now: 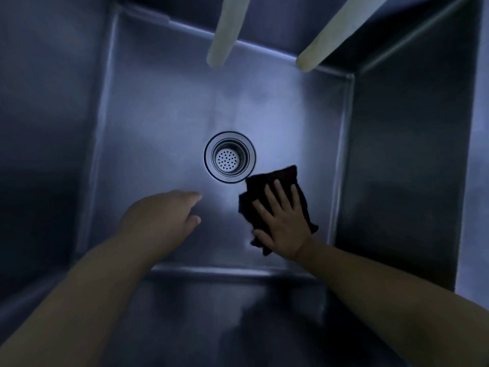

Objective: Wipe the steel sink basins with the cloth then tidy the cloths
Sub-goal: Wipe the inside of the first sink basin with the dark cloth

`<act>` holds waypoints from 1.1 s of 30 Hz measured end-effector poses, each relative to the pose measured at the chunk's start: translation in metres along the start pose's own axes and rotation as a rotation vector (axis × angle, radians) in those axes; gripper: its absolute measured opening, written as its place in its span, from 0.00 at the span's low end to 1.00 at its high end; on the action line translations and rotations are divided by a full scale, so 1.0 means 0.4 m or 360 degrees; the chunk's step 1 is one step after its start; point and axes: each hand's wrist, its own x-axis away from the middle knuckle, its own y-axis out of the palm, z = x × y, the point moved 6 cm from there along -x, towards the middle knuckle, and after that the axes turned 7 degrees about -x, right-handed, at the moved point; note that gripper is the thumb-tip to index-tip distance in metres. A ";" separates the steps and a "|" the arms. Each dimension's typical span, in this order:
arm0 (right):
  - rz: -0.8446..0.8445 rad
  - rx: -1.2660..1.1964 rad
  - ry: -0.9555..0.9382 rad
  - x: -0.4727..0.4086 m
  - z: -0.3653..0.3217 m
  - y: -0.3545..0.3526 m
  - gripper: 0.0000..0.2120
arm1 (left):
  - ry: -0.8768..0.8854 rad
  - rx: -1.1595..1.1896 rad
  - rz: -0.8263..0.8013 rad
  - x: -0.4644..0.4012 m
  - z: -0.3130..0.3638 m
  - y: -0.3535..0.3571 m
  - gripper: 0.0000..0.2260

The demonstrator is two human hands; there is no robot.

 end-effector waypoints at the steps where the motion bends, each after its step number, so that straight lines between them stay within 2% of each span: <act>1: -0.0009 -0.0009 -0.0061 0.012 -0.007 0.004 0.31 | 0.0017 -0.0013 -0.0001 0.000 0.007 0.003 0.20; 5: -0.0010 -0.0075 -0.0223 -0.011 0.028 -0.016 0.29 | 0.0076 -0.0065 -0.0044 -0.001 0.024 0.023 0.21; 8: -0.0012 -0.0035 -0.0189 -0.063 0.094 -0.034 0.30 | 0.0056 -0.0090 -0.0051 -0.004 0.019 0.028 0.20; 17: -0.0042 0.0071 0.0503 -0.297 0.376 -0.141 0.34 | -0.0041 -0.0118 -0.0047 -0.014 -0.007 0.045 0.22; 20: -0.0063 0.0054 0.0714 -0.318 0.421 -0.152 0.33 | -0.0063 -0.0143 -0.0046 -0.016 -0.014 0.043 0.22; 24: -0.0031 -0.0005 0.0965 -0.250 0.397 -0.140 0.31 | -0.0051 -0.0155 -0.0040 -0.011 -0.006 0.035 0.21; 28: -0.0042 -0.0092 0.1038 -0.105 0.303 -0.112 0.35 | 0.0003 -0.0142 -0.0064 -0.007 0.004 0.036 0.19; 31: -0.0150 -0.0191 0.1180 -0.006 0.212 -0.091 0.36 | 0.0014 -0.0144 -0.0039 0.001 0.009 0.029 0.17; 33: -0.0325 -0.0272 0.1395 0.045 0.149 -0.072 0.35 | 0.0045 -0.0157 -0.0023 0.019 0.021 0.018 0.16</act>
